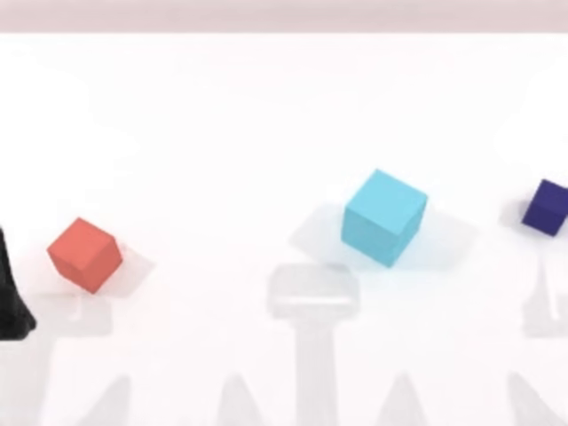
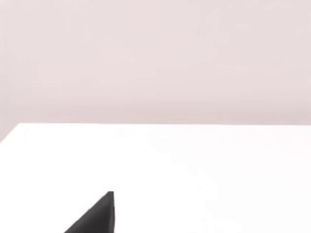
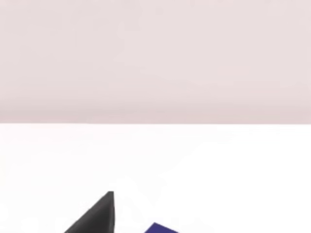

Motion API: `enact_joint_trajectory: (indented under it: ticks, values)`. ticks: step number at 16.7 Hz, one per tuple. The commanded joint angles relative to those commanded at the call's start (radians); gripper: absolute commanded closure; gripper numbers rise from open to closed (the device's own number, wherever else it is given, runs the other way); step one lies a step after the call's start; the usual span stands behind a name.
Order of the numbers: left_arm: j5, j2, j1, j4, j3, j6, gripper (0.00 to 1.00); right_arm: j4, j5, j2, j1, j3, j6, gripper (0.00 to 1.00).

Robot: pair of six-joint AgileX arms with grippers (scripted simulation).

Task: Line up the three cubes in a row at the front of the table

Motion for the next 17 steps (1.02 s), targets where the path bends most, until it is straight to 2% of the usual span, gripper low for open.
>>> enact_joint_trajectory:
  ticks: [4, 8, 12, 17]
  values:
    - [0.0, 0.0, 0.0, 0.0, 0.0, 0.0, 0.0, -0.021, -0.001, 0.03, 0.002, 0.03, -0.018, 0.0]
    - [0.0, 0.0, 0.0, 0.0, 0.0, 0.0, 0.0, -0.145, -0.001, 0.218, 0.008, 0.214, -0.117, 0.0]
    - [0.0, 0.0, 0.0, 0.0, 0.0, 0.0, 0.0, -0.347, 0.002, 0.575, 0.015, 0.521, -0.276, 0.0]
    - [0.0, 0.0, 0.0, 0.0, 0.0, 0.0, 0.0, -0.652, 0.005, 1.167, 0.029, 0.95, -0.508, 0.0]
